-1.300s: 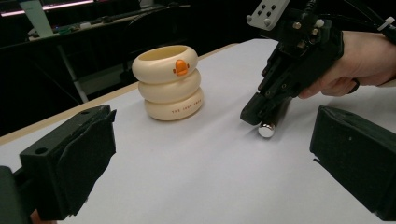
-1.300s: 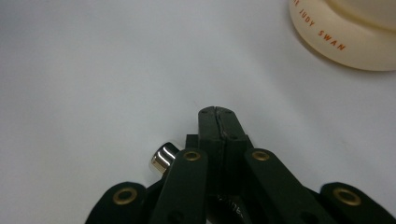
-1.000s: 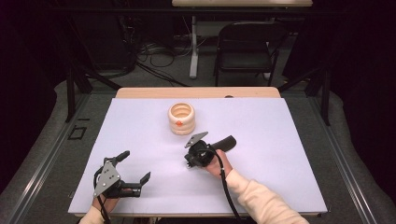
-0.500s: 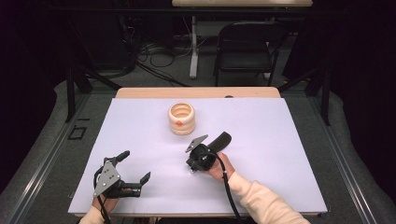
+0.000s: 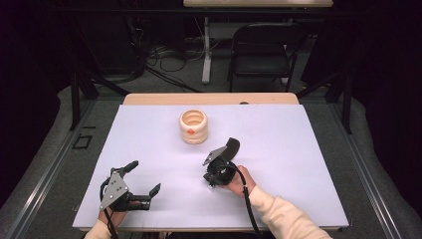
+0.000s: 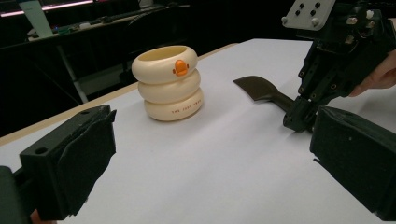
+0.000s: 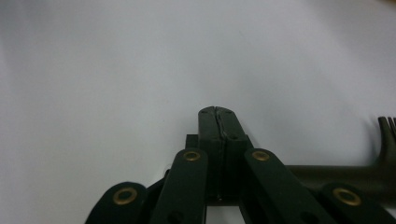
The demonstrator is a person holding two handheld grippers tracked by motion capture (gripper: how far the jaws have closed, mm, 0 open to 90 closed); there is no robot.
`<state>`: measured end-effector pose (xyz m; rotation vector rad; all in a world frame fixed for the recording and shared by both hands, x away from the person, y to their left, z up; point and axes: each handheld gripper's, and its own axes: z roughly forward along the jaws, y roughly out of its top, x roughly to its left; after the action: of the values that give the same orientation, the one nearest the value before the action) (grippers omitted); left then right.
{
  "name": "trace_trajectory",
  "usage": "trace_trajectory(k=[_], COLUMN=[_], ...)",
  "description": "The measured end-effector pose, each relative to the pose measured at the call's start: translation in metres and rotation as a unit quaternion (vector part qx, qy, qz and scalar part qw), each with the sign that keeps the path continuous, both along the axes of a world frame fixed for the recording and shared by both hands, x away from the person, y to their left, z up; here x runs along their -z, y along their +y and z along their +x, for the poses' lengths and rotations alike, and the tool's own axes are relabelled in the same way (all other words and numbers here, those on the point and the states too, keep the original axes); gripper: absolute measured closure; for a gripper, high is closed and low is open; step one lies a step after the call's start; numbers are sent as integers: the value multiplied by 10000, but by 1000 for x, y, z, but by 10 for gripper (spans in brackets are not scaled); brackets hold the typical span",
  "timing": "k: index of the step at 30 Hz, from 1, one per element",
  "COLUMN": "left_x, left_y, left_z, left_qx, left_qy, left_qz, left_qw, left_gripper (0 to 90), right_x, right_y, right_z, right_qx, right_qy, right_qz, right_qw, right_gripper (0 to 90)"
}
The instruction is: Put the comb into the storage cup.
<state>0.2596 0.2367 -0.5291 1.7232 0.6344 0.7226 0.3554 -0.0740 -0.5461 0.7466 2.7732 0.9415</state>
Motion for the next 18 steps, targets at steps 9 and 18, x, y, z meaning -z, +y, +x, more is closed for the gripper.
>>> trace_trajectory(k=[9,18], left_x=[0,0], left_y=[0,-1], left_z=[0,0], left_qx=[-2,1], left_qy=[9,4], left_qz=[-5,1], left_qw=[10000,10000], left_gripper=[1,1], right_x=[-1,-1], right_y=[-16,-26], right_z=[-7,-12], right_qx=[23,125], right_qy=[12,69], right_qz=[-35,-72], right_qw=[10000,9999], right_gripper=[900,900])
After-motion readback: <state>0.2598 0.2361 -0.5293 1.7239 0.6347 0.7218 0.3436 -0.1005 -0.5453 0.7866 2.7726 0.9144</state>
